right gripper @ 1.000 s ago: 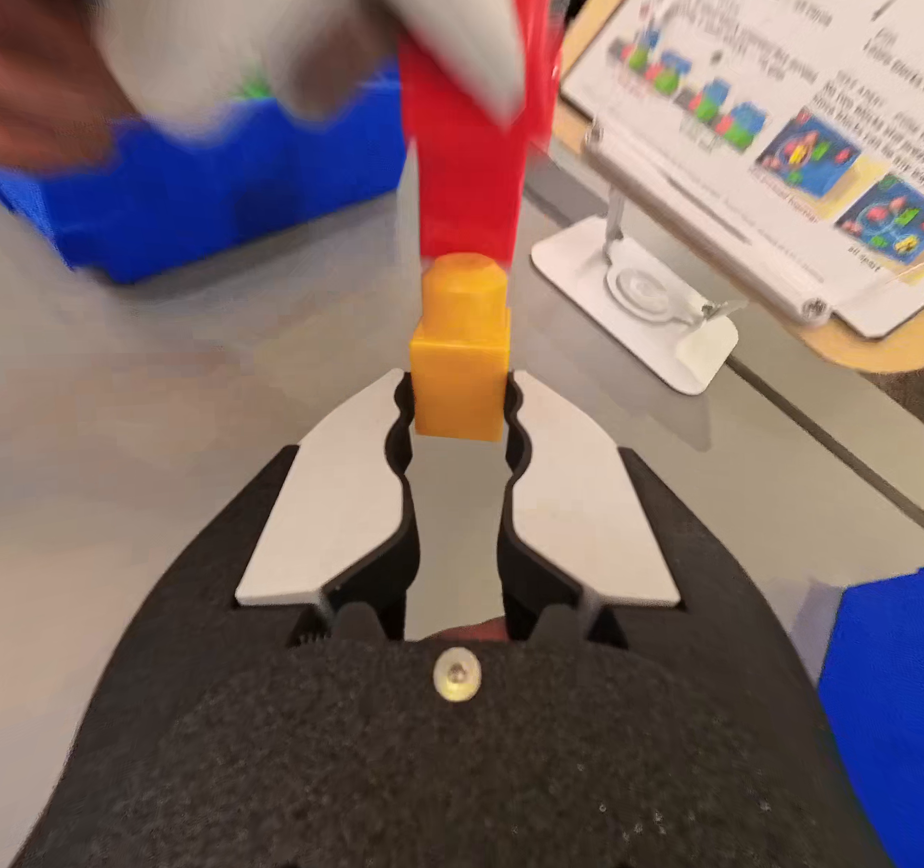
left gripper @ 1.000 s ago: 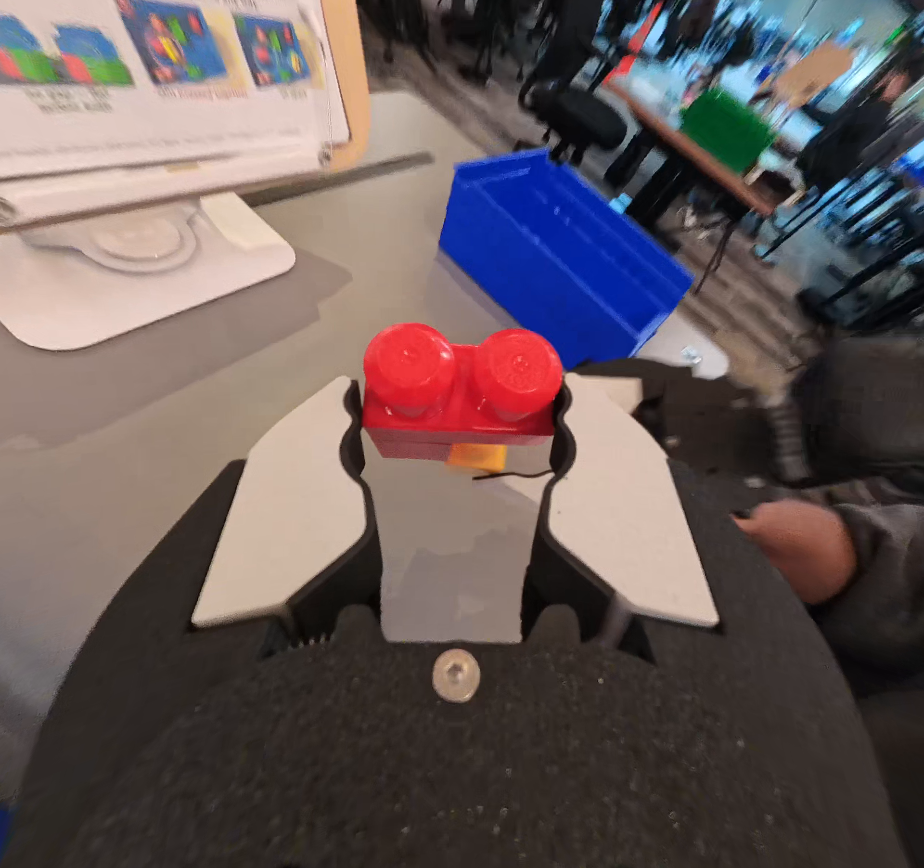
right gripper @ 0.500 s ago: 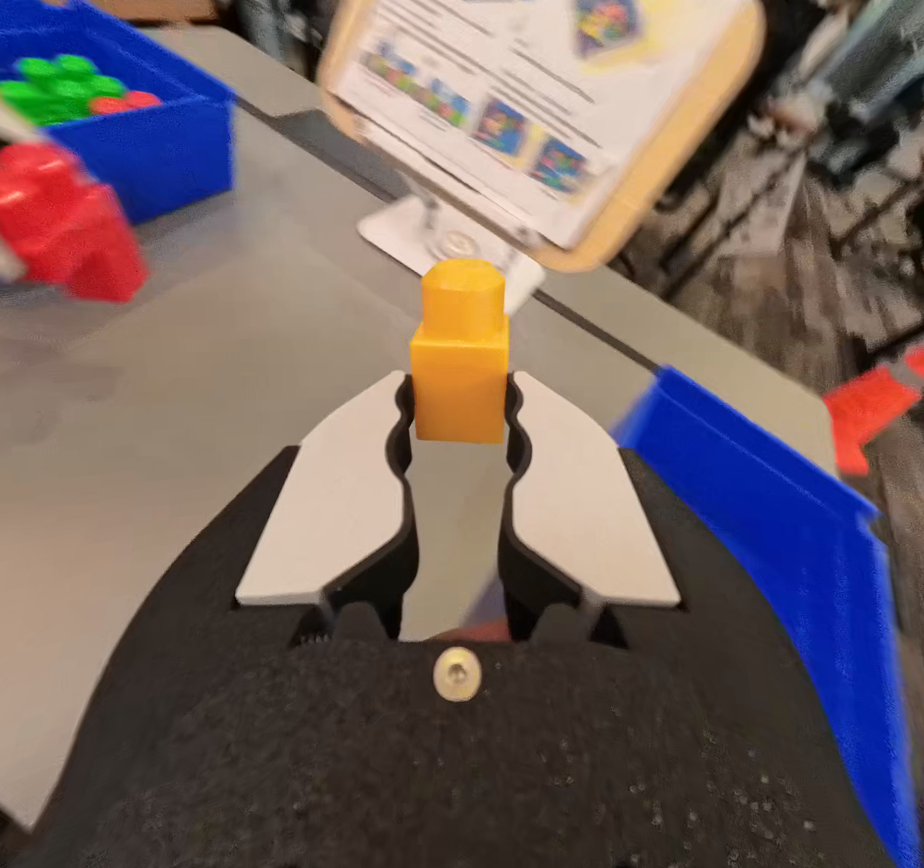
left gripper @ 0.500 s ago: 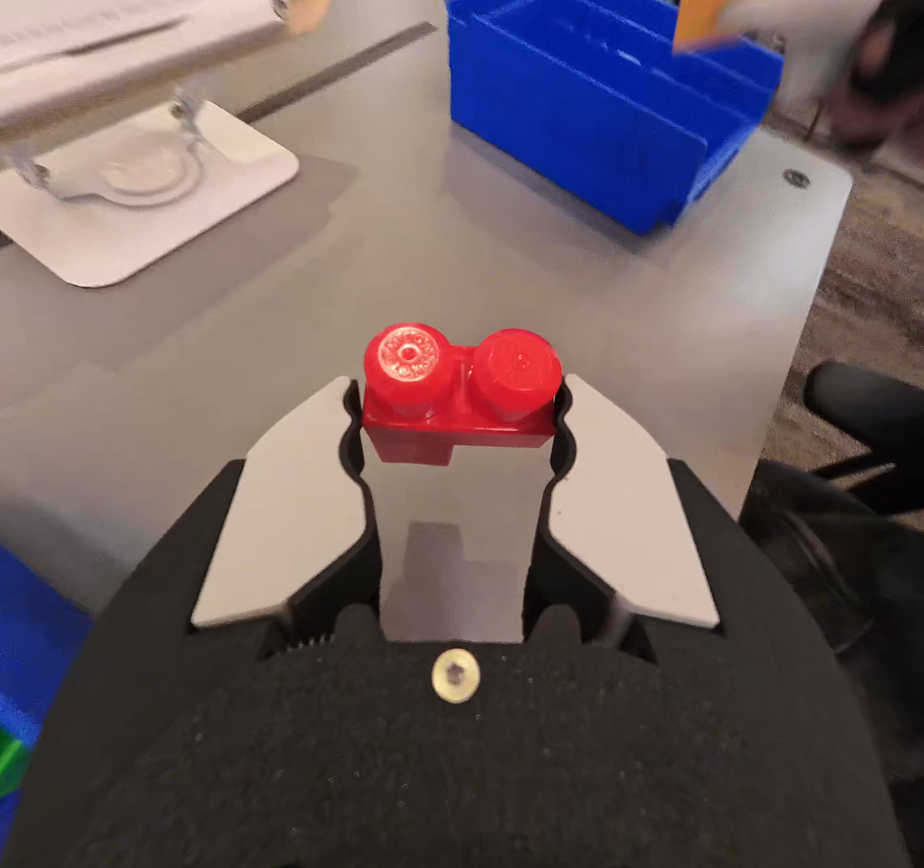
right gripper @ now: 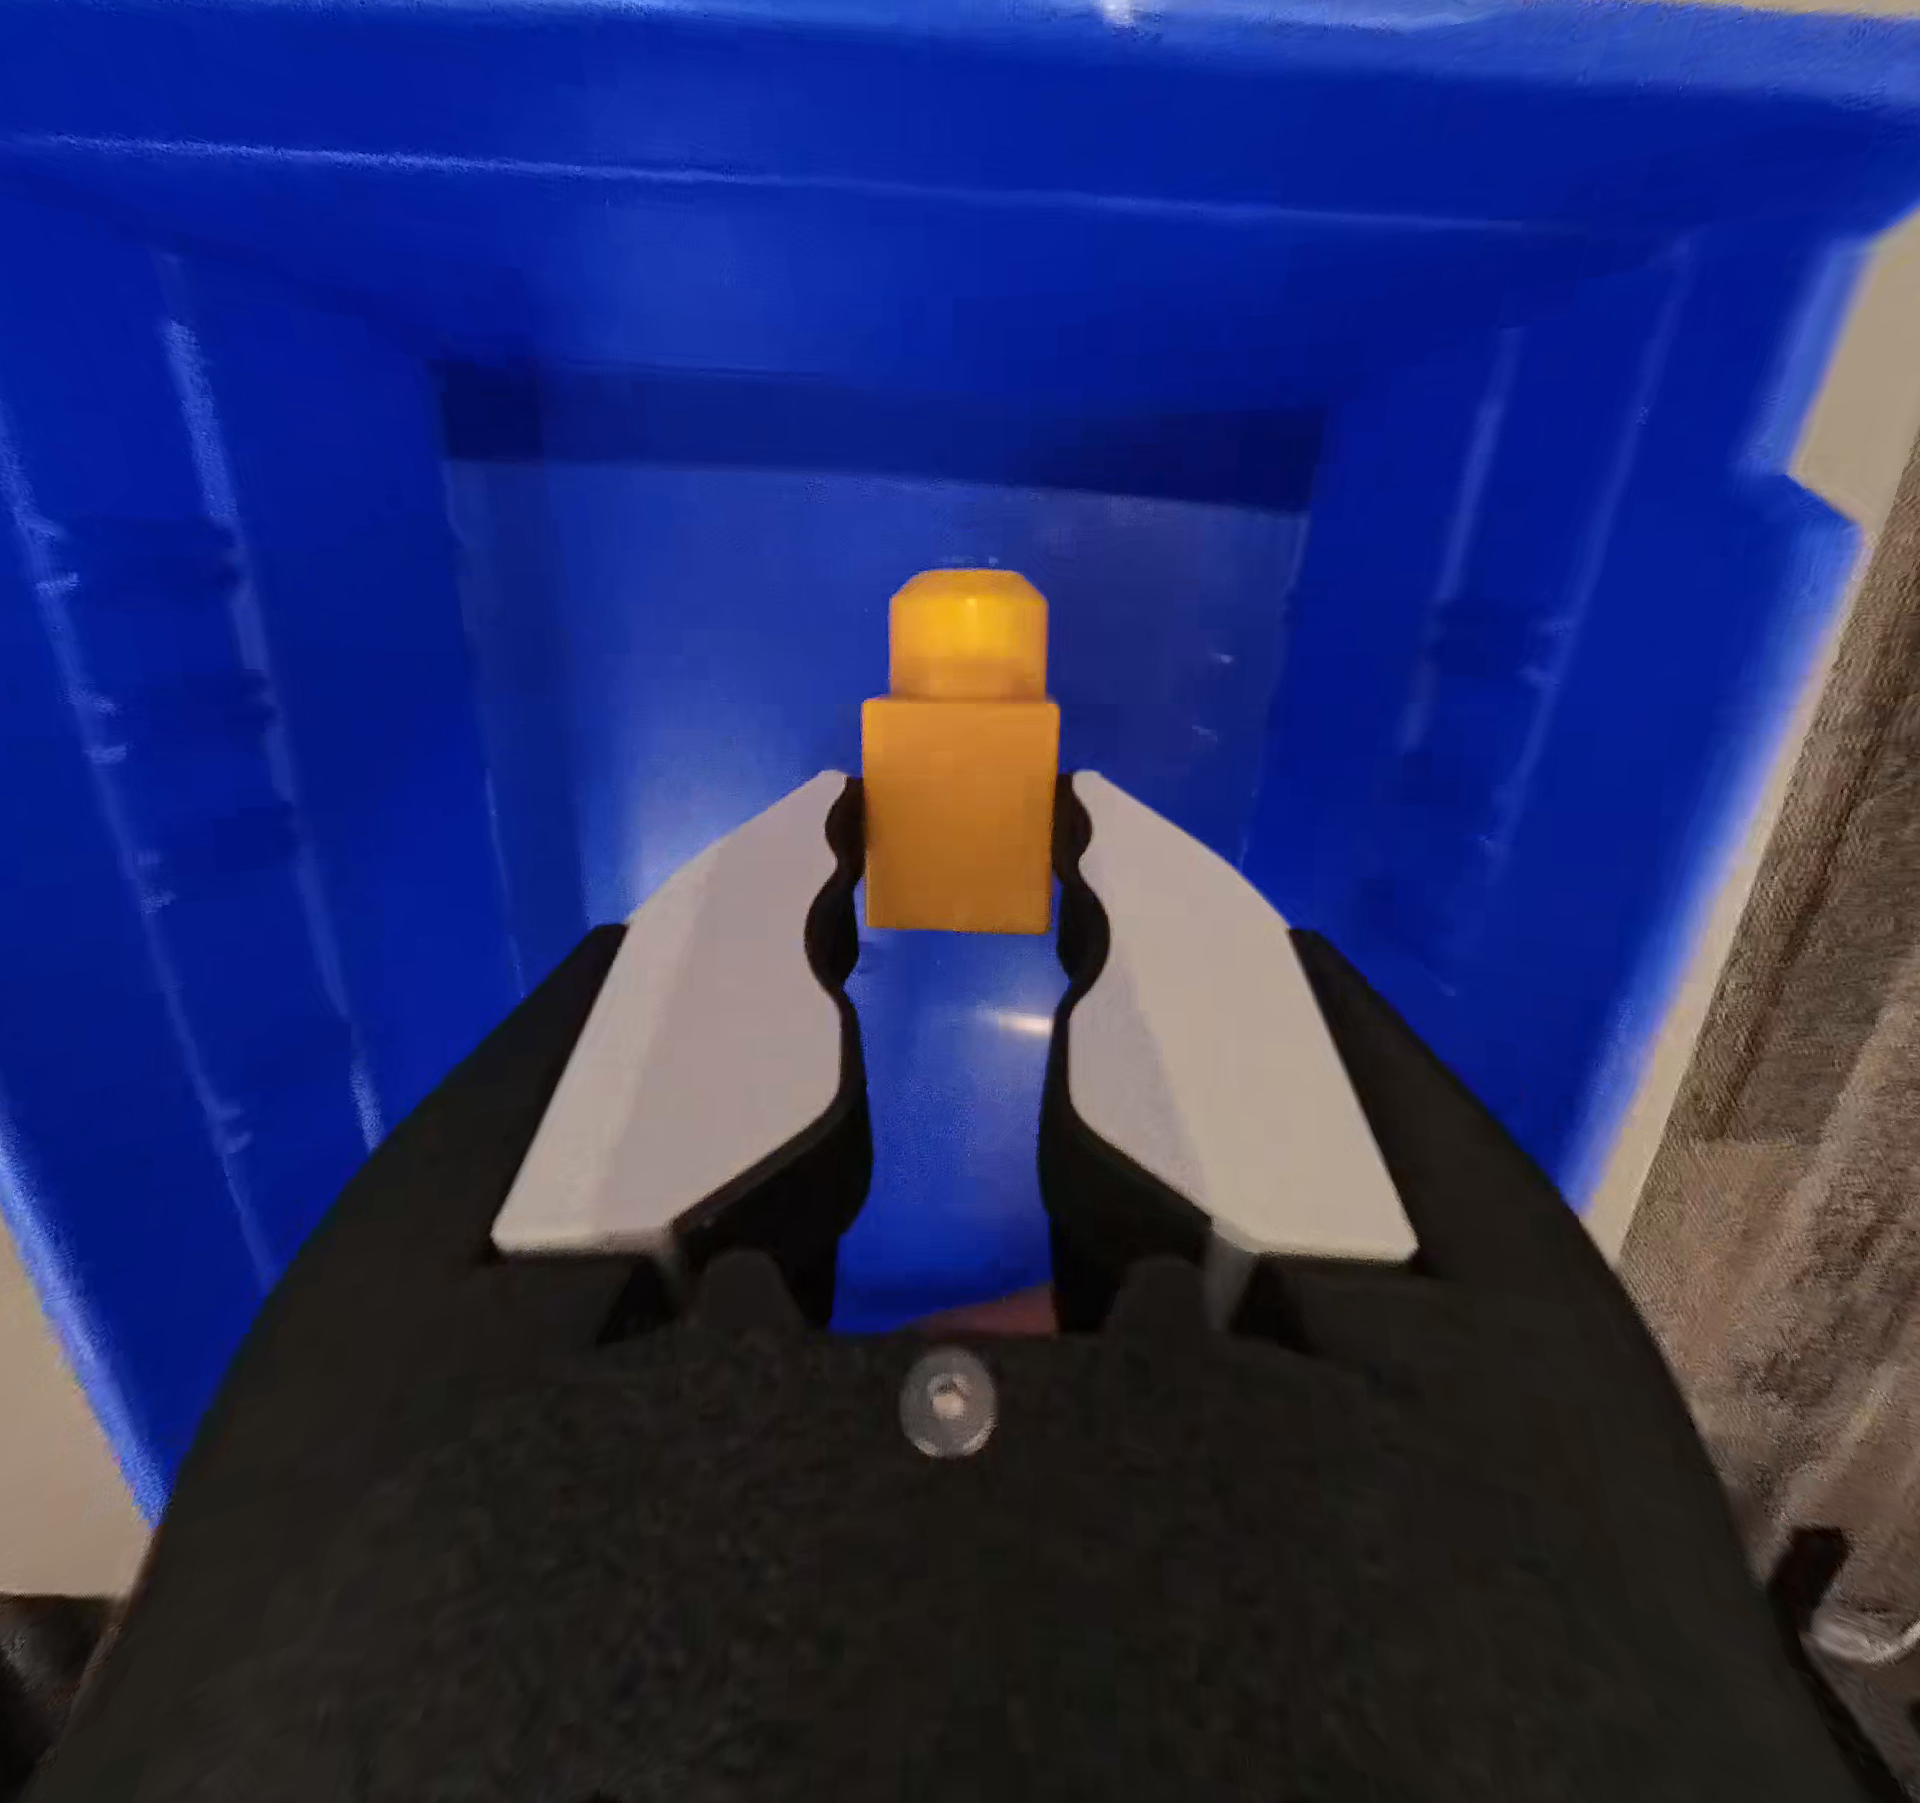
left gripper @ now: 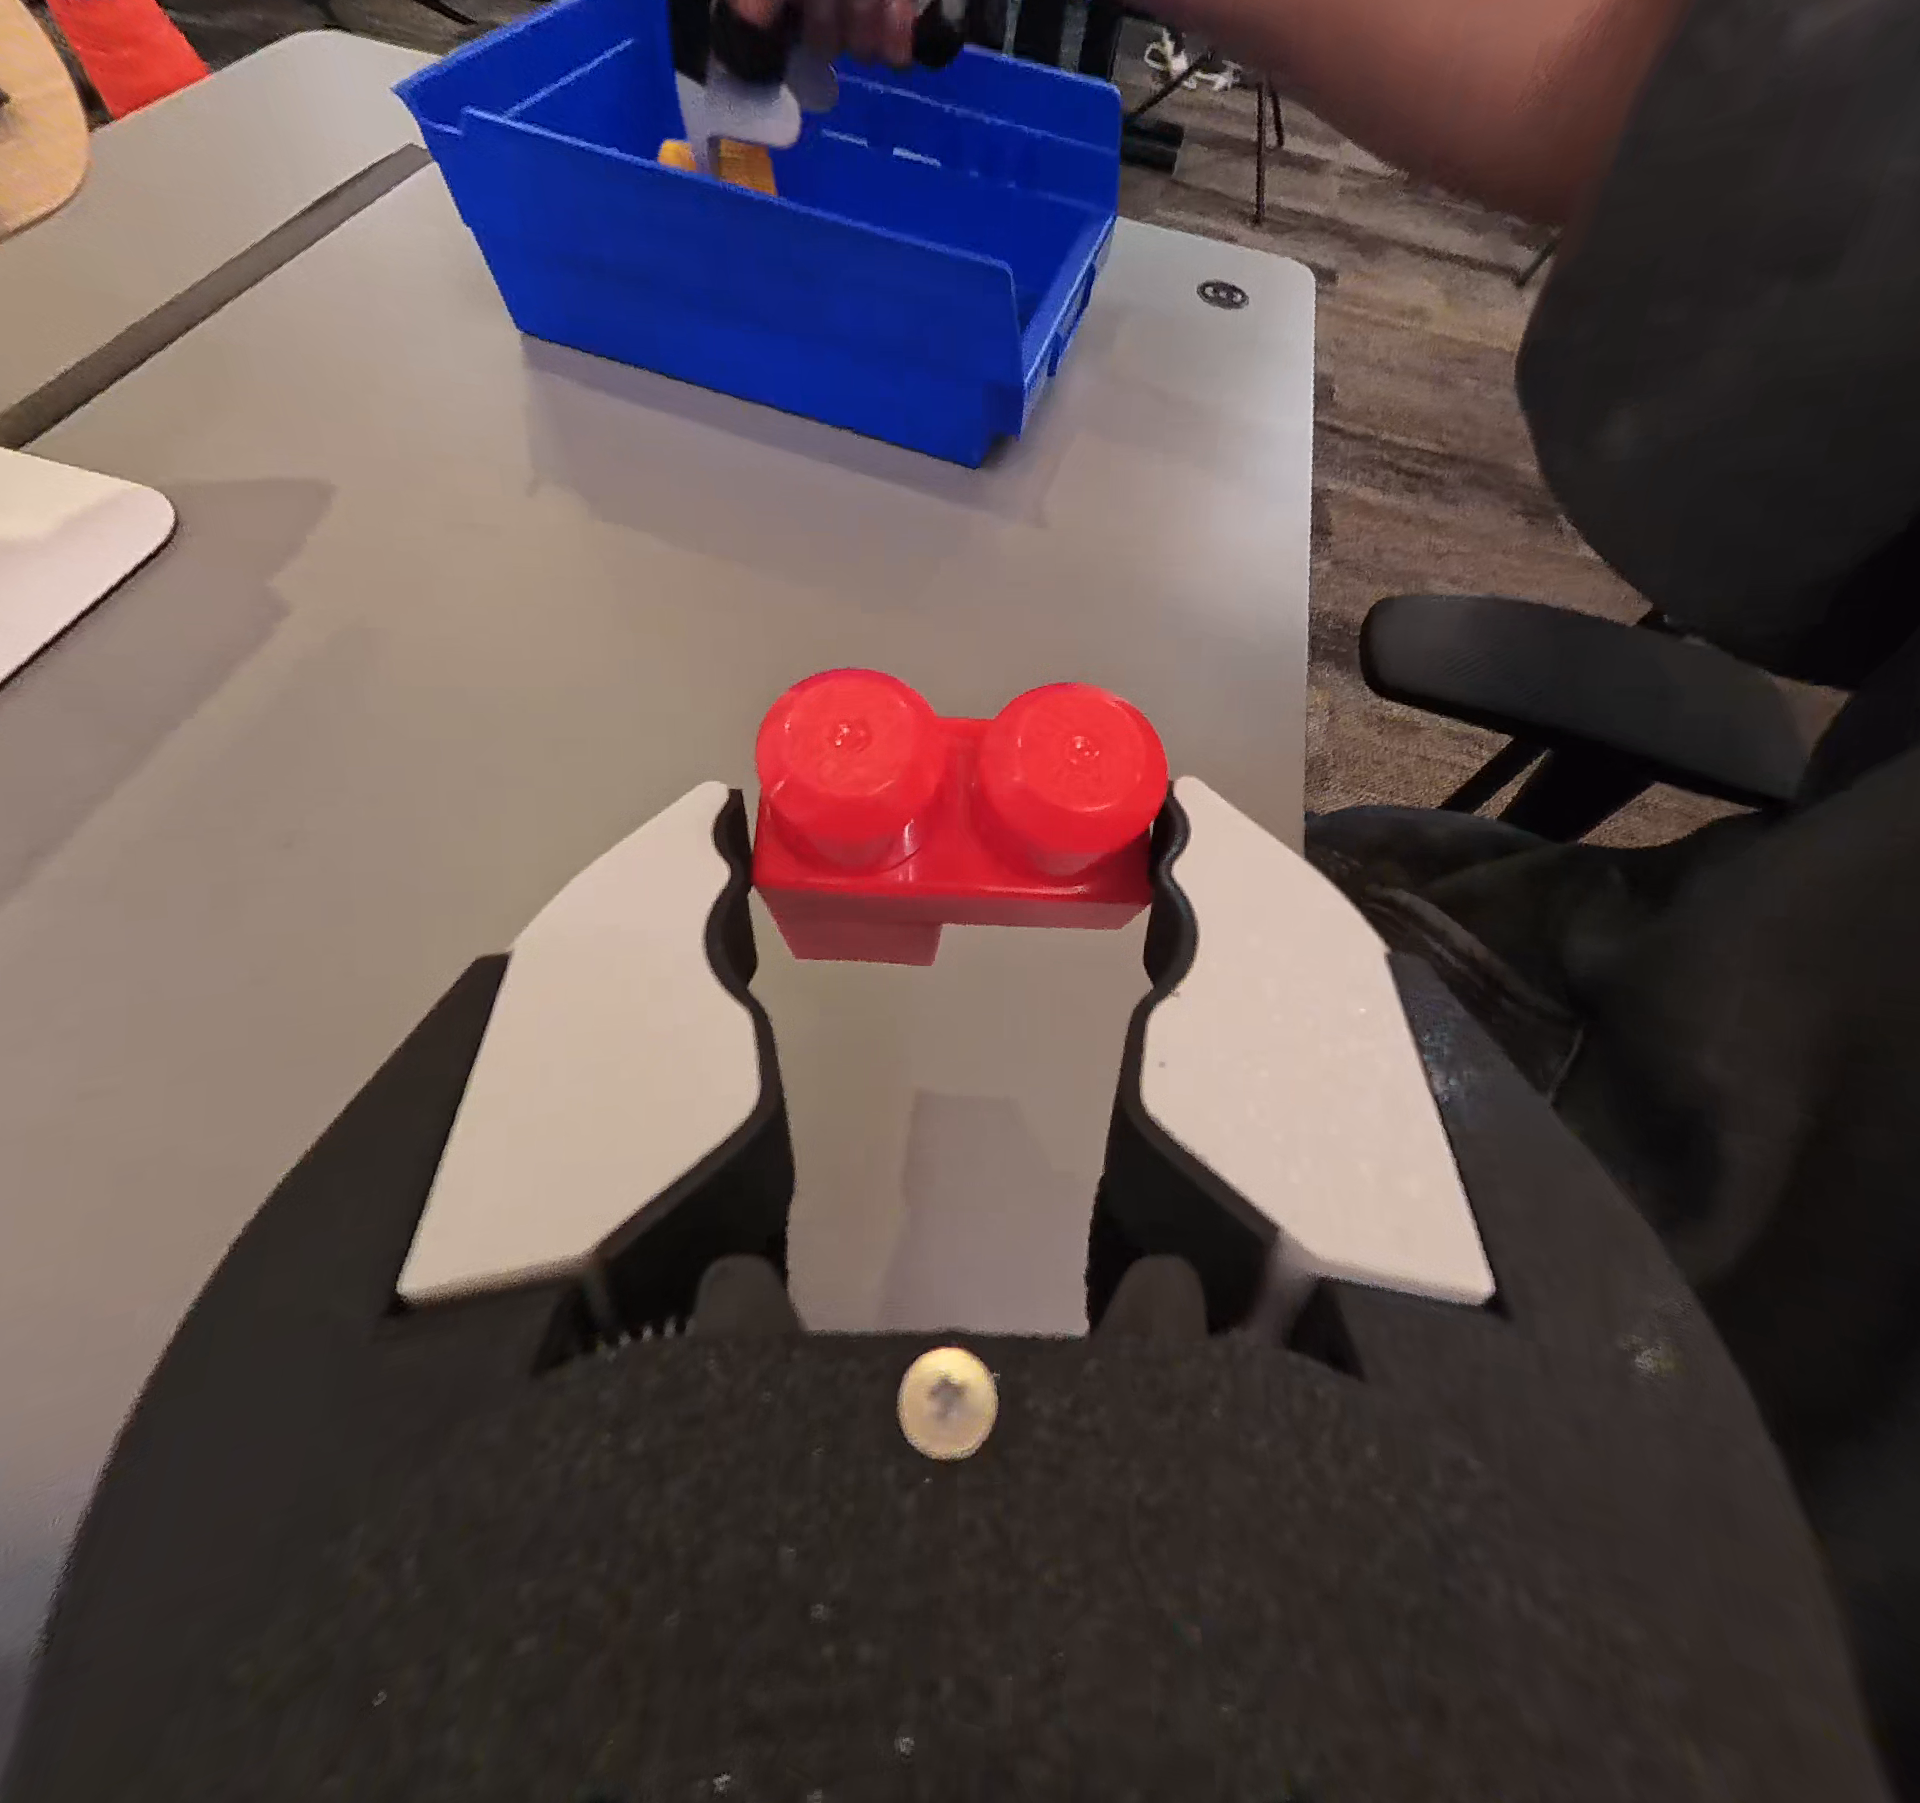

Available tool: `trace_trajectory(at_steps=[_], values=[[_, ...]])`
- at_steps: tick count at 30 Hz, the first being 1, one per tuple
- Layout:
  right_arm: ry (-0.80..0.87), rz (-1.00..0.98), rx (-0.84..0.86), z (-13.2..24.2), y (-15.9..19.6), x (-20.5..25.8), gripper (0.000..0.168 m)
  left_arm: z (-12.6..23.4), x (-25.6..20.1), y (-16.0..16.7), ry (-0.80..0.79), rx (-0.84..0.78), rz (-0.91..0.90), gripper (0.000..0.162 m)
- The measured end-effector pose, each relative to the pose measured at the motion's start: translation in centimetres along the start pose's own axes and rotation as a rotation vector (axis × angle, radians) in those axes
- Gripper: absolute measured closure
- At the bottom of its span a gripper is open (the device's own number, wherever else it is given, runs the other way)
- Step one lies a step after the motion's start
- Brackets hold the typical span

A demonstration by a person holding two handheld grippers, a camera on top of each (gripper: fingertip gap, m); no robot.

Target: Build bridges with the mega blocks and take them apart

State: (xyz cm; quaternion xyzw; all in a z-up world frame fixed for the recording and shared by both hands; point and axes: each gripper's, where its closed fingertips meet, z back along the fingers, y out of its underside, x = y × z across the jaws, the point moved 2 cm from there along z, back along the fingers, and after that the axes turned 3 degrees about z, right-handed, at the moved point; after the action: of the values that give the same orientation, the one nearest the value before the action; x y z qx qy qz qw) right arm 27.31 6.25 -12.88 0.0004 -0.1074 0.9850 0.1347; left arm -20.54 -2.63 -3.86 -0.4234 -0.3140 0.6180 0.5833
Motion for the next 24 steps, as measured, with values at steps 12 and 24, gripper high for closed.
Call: trace_trajectory(at_steps=[12, 24], values=[[-0.199, 0.390, -0.589, 8.9, 1.5, 12.9, 0.116, 0.0, 1.1, 1.4, 0.059, -0.012, 0.035, 0.089], [-1.099, 0.917, -0.868, 9.4, 20.0, 40.1, 0.108, 0.7, -0.3, 0.5, 0.244, -0.076, 0.087, 0.089]])
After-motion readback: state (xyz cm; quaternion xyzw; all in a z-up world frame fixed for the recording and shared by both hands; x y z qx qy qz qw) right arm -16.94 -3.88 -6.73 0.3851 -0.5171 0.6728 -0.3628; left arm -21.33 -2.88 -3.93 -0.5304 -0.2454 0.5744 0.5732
